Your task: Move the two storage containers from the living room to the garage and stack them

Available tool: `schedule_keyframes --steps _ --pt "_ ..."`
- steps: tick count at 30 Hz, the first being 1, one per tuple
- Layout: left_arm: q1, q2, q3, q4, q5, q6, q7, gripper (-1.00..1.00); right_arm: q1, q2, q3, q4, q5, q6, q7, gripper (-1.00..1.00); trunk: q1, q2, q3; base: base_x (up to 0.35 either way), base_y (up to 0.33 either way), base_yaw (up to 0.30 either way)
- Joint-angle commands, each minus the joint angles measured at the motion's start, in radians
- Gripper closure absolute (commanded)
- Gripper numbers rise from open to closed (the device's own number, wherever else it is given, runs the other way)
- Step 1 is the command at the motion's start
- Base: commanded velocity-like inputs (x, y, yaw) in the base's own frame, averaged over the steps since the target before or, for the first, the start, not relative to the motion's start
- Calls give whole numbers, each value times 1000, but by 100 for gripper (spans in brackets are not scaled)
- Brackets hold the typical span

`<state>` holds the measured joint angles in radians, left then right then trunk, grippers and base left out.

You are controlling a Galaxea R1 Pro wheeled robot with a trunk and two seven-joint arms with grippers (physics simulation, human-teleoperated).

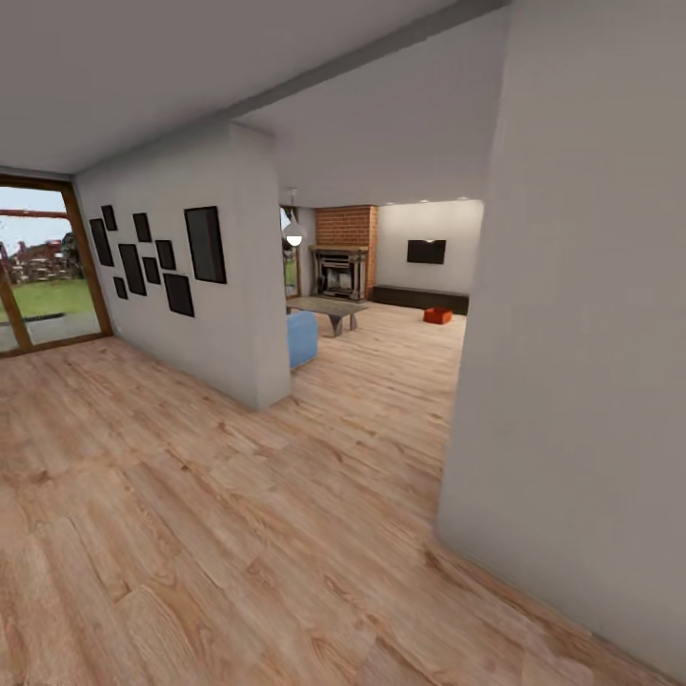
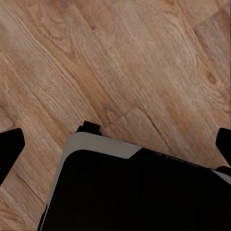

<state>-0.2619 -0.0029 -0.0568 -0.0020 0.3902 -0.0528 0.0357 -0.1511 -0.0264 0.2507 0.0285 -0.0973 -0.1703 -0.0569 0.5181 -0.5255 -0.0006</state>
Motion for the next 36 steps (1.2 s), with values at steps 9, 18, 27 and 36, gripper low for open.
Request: schedule_keyframes --steps 9,18,27,36 --pt "0 0 -6 1 6 -2 3 -100 -1 0 9 3 -10 -6 0 -100 1 0 0 324 0 270" --pt "0 0 -6 1 6 -2 2 -100 -1 0 7 3 -10 -6 -1 -100 1 0 0 324 0 270" --pt "0 0 -6 1 6 -4 3 -100 -1 -3 3 3 -16 -6 4 -100 1 0 0 324 0 168" --pt "0 -2 -6 1 6 -4 2 -100 -1 -4 7 2 -12 -5 2 -100 1 0 0 324 0 4"
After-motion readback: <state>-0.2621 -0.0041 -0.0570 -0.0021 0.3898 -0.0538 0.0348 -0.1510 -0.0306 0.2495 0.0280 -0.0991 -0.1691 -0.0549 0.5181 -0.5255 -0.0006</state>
